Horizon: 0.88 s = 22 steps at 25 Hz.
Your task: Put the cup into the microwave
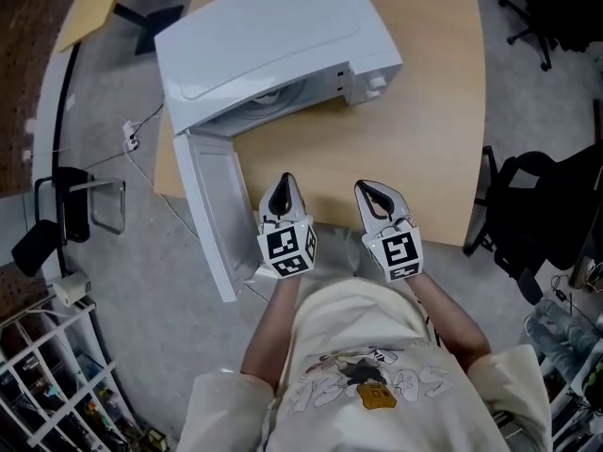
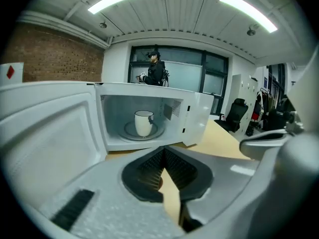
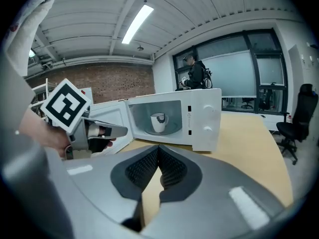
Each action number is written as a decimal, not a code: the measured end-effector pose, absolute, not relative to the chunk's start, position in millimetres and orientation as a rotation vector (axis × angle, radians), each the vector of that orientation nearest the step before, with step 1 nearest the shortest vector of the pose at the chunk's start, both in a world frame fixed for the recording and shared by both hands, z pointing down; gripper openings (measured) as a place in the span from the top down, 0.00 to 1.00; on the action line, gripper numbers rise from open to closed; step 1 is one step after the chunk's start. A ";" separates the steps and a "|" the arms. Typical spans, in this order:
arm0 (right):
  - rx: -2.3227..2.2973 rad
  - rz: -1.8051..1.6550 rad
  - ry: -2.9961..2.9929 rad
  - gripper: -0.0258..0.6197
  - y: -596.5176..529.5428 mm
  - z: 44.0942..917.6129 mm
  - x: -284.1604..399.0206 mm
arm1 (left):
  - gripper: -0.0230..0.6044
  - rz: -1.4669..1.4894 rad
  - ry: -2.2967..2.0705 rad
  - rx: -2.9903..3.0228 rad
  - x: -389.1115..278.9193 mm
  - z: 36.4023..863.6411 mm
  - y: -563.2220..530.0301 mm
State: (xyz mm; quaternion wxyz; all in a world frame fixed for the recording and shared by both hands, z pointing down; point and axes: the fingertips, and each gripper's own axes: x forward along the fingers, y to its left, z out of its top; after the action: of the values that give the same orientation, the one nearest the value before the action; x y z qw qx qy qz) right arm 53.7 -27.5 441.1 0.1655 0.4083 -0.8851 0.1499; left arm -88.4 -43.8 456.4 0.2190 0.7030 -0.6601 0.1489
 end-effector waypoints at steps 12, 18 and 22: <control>1.120 0.468 -2.477 0.95 -10.4 453.6 52.7 | 0.95 0.427 -1.766 1.980 -69.2 424.2 33.1; 1.089 0.436 -2.500 0.95 -12.1 445.9 49.3 | 0.95 0.414 -1.787 1.963 -72.3 422.7 29.8; 1.080 0.432 -2.509 0.95 -13.2 442.8 50.1 | 0.95 0.416 -1.781 1.972 -68.5 420.9 27.2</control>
State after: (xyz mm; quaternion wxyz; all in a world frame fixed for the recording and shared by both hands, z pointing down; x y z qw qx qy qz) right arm 50.1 -13.2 442.8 0.1870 0.3835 -0.8913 0.1534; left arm -68.5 27.2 420.9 0.2242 0.7146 -0.6453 0.1508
